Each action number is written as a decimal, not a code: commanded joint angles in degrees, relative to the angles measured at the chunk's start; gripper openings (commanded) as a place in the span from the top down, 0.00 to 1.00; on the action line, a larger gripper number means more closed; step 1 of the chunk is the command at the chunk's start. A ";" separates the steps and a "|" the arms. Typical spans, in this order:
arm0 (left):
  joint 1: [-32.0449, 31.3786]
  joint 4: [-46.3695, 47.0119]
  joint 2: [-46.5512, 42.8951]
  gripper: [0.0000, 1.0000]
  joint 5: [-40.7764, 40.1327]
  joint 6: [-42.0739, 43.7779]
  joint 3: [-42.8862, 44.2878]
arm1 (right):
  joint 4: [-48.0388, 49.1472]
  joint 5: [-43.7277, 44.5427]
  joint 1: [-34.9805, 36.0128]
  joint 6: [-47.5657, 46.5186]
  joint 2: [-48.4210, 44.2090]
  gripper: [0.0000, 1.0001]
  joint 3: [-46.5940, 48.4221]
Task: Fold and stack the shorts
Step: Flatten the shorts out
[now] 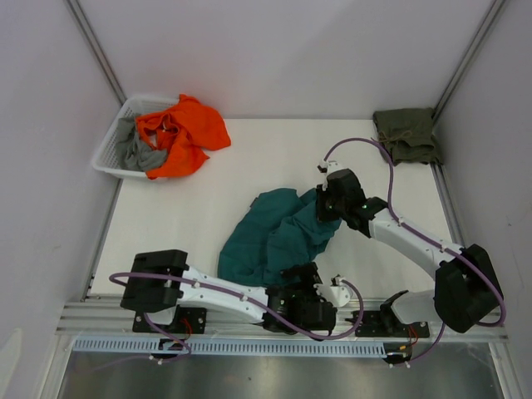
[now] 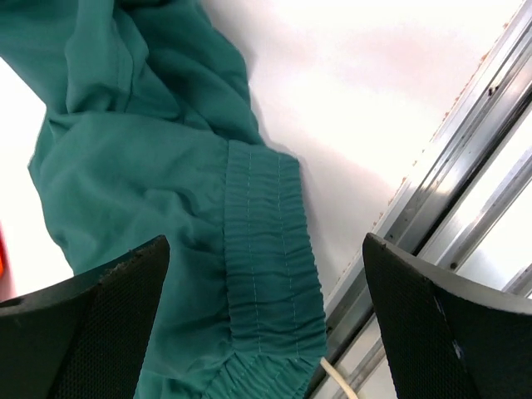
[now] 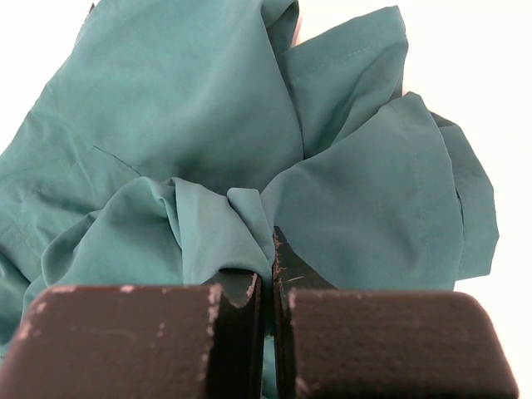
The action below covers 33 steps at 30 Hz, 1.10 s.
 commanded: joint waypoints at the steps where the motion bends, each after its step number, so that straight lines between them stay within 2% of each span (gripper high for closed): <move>1: -0.60 -0.63 1.65 0.01 -1.09 2.76 4.10 | 1.07 0.07 -0.37 0.36 0.46 1.00 2.08; 7: 0.71 -1.77 4.13 0.01 -0.65 3.90 5.16 | 1.33 -0.19 -0.63 0.45 0.55 1.00 1.91; 12: 1.60 -13.19 7.47 0.01 -1.18 -0.57 8.59 | 1.33 -0.54 -0.63 0.45 0.64 1.00 1.99; 15: 1.68 -14.78 7.30 0.01 0.49 -1.02 8.16 | 1.24 -0.45 -0.72 0.53 0.64 1.00 1.91; 18: 2.47 -22.31 10.01 0.01 -3.37 -4.52 10.60 | 1.42 -0.63 -0.72 0.45 0.73 1.00 1.99; 23: 4.58 -25.25 11.34 0.05 -4.34 -6.47 10.53 | 1.51 -0.81 -0.80 0.54 0.73 1.00 1.91; 26: 5.64 -26.29 11.78 0.16 -4.52 -7.08 9.56 | 1.68 -0.98 -0.80 0.54 0.64 1.00 1.82; 27: 6.68 -27.61 12.22 0.31 -5.30 -8.65 10.17 | 1.68 -0.98 -0.80 0.54 0.73 1.00 1.82; 28: 7.22 -29.19 13.70 0.39 -5.92 -9.71 10.53 | 1.60 -1.07 -0.72 0.45 0.64 1.00 1.82; 29: 7.57 -32.86 14.50 0.57 -6.88 -12.77 11.05 | 1.68 -1.07 -0.80 0.53 0.64 1.00 1.82; 32: 7.66 -35.36 14.43 0.81 -10.05 -16.04 12.99 | 1.77 -0.98 -0.80 0.54 0.55 1.00 1.73; 33: 7.49 -33.97 13.20 0.81 -9.97 -15.70 11.60 | 1.77 -0.98 -0.80 0.54 0.64 1.00 1.73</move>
